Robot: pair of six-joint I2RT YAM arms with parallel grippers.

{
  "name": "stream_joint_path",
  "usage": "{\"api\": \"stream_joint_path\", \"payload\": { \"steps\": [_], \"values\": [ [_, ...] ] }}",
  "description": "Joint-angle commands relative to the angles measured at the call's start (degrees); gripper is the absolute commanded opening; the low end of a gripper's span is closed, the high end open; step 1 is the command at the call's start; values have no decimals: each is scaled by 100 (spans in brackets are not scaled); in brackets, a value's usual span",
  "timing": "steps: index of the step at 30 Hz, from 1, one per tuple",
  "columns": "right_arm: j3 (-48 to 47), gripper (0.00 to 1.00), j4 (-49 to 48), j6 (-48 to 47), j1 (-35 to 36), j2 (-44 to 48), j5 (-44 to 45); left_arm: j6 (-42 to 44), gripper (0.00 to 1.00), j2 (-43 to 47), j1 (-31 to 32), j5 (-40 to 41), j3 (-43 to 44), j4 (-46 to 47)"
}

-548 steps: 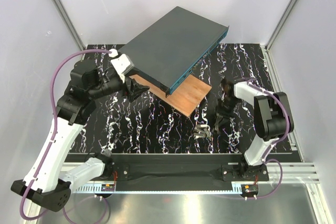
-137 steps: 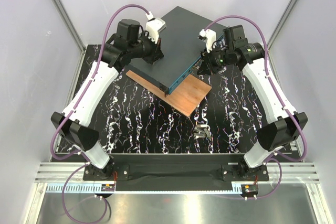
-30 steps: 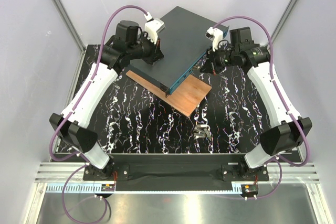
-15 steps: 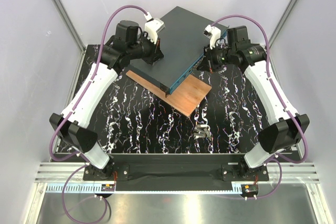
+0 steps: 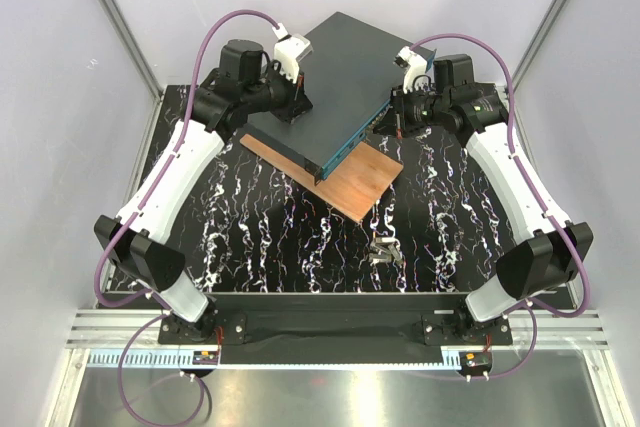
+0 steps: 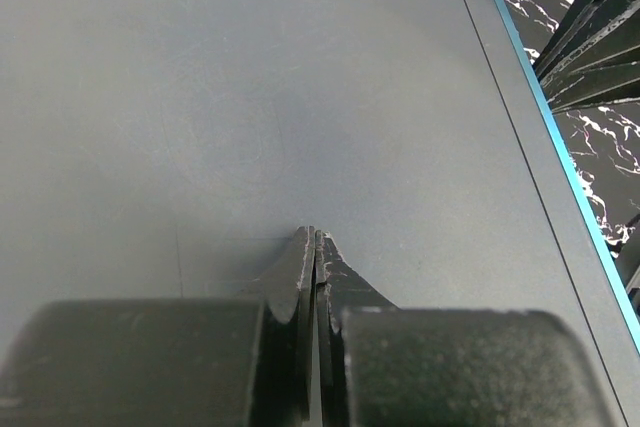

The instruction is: Insert the plug into the switch port

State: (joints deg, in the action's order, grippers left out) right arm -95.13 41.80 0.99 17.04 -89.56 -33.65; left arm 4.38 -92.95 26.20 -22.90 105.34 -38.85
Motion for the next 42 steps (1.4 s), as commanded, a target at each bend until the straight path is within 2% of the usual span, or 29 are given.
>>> {"api": "stream_joint_path", "payload": {
  "steps": [1,10,13,17,21,23,25,29,30,31,34,36,38,39,42],
  "values": [
    [4,0,-1394,454,116,-70,139,-95,0,84,0,-180,-93,185],
    [-76,0,-1368,296,142,-150,131,-78,0,66,0,-206,-154,158],
    [-93,0,-1096,33,142,-53,139,-43,0,75,-18,-198,-58,97],
    [117,29,-455,-722,-24,551,227,-69,9,206,-403,-522,434,26],
    [661,49,-112,-1074,-218,1185,271,-420,38,689,-835,-1189,50,753],
    [864,57,-32,-1189,-306,1571,280,-648,45,1049,-984,-1384,-144,1027],
    [1128,70,30,-1242,-429,1800,263,-632,53,1321,-1046,-1515,-285,1187],
    [1462,87,231,-1128,-788,2284,18,-158,61,1753,-1073,-1971,-496,959],
    [1549,89,284,-1119,-903,2346,-10,243,62,1841,-1055,-2191,-540,697],
    [1603,95,320,-1110,-1000,2434,-1,447,63,1981,-1012,-2471,-593,547],
    [1735,97,556,-1154,-1352,2706,16,1475,64,2166,-608,-2527,-602,-322],
    [1718,96,864,-1303,-1579,2865,-80,2281,65,2237,-29,-2369,-725,-910],
    [1682,96,1362,-1715,-1669,2961,-194,2637,64,2403,541,-2018,-883,-1063],
    [1682,95,1531,-1847,-1956,2988,-134,2690,64,2474,658,-2000,-1118,-994],
    [1839,92,2067,-2357,-2108,3128,165,2804,63,2781,1202,-1782,-1759,-792]
  ]
}}
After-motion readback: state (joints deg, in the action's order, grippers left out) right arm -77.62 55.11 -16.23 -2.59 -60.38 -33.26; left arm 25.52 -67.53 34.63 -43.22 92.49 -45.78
